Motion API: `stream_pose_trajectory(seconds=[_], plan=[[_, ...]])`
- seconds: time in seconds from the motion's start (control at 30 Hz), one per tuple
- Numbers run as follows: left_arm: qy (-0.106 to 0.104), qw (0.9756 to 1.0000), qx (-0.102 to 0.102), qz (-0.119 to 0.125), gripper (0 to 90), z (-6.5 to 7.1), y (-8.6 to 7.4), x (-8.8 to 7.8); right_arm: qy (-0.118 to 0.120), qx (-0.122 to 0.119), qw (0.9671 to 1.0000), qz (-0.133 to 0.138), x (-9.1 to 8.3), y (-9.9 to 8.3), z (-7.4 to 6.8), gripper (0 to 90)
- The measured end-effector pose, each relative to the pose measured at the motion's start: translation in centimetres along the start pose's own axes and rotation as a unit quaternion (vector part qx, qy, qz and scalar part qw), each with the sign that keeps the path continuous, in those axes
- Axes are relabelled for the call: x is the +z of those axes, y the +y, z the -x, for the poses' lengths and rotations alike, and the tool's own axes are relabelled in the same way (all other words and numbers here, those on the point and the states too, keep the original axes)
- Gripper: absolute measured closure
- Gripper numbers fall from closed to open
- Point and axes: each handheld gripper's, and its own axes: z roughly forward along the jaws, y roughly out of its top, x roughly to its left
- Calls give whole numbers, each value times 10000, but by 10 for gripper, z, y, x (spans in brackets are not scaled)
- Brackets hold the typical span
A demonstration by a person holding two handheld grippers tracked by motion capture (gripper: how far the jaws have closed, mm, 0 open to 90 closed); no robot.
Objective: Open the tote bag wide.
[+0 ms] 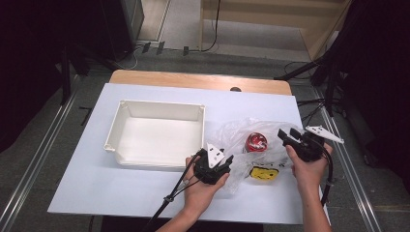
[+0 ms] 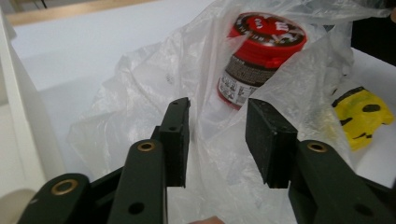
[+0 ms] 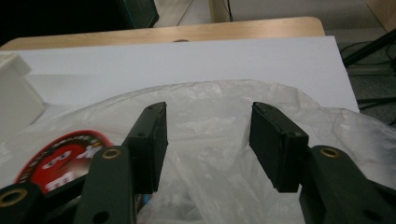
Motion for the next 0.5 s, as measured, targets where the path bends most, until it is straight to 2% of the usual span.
stream_pose_trajectory(seconds=[0.07,0.13,0.2,0.3,0.37,0.4,0.47,0.5], plan=[[-134,9999,63,74,649,2,0,-4,85,-82,9999,107,-12,-4,-6,526],[-198,9997,121,68,672,4,-1,-4,198,-216,9992,275,-25,-10,-13,601],[-191,9996,192,55,687,5,-4,-3,319,-260,9986,340,-36,-18,-19,671],[-241,9994,220,150,663,9,-4,-4,405,-274,9977,461,-48,-28,-26,714],[-344,9986,254,296,628,13,-2,-7,504,-423,9959,614,-56,-32,-32,719],[-385,9984,253,339,618,15,-1,-8,578,-462,9953,621,-58,-34,-36,714],[-479,9981,155,353,600,17,1,-7,712,-514,9954,381,-55,-36,-39,671],[-458,9983,177,319,594,17,2,-6,692,-474,9961,266,-50,-38,-39,645]])
